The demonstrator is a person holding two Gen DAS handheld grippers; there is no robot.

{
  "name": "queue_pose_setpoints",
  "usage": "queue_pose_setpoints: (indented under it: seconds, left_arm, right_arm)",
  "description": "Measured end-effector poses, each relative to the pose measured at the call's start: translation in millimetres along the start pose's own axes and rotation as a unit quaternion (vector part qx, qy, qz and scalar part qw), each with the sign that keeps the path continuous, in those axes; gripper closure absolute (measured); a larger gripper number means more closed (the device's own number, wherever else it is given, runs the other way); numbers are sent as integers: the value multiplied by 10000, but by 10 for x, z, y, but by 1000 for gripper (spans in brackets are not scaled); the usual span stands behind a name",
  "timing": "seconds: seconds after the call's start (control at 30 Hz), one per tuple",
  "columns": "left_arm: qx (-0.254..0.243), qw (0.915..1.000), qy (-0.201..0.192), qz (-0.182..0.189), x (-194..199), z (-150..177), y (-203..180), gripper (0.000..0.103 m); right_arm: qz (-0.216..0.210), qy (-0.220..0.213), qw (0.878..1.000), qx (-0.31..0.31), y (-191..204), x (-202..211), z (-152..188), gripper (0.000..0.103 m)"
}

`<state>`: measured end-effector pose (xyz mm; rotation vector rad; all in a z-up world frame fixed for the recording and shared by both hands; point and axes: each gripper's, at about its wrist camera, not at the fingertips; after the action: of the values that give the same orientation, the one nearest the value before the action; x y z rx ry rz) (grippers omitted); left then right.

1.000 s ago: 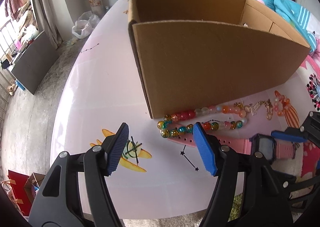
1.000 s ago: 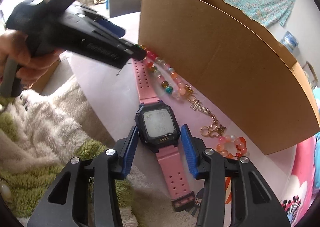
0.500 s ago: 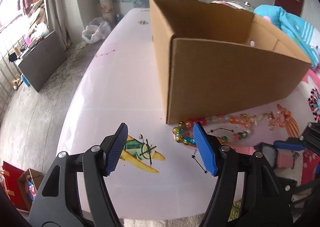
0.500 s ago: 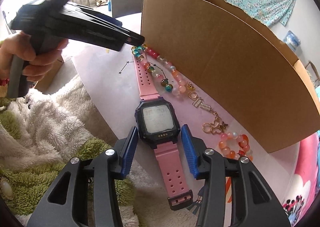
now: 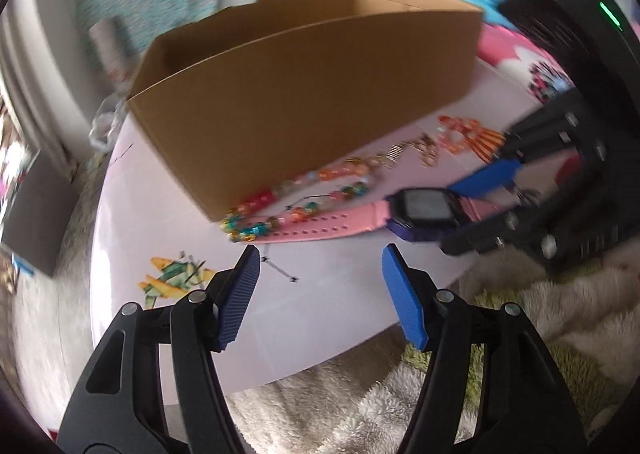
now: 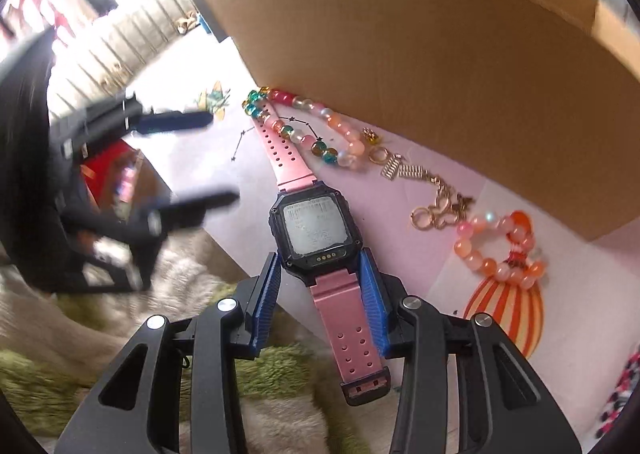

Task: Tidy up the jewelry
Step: 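Close the left tool on the watch strap while the right tool holds the watch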

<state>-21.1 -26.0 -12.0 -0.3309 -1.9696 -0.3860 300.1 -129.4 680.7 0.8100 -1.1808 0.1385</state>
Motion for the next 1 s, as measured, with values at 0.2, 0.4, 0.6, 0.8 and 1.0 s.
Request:
queue_pose_setpoints:
  seconds: [0.2,0.4,0.6,0.8,1.0]
  left_arm:
    - [-944,9945,15,-459,-171,-51,-271,53]
    - [-1320,9902,-75,-443,-197,-107,-295,59]
    - [-1163,9931,28,137,-256,-225,-138,67]
    - [-1240,9919,12,289,-299,-285,-99,84]
    - [-1154,9923,31,458,-322,-339,-51,88]
  right_arm:
    - [-967,607,9931,-266,-355,-1,-187,64]
    - [-1553,1157,9801,-444,-606,-46,-382,64]
    - [-2190,1530,9615,-648,-788,-172,-379,65]
    - [-2076,1452,9641,-794,-887,-139,-361,66]
    - [-997,890,9890,-640,-590,39,-85,64]
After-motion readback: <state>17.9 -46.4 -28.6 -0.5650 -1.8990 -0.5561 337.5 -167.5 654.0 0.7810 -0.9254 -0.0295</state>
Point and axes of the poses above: each gripper's, at about its wrist camera, not at the fingertips, and x roughly against the way its jaws point, y to its left, z to its underside, and after that the axes turned 14 degrees about y, right-handed
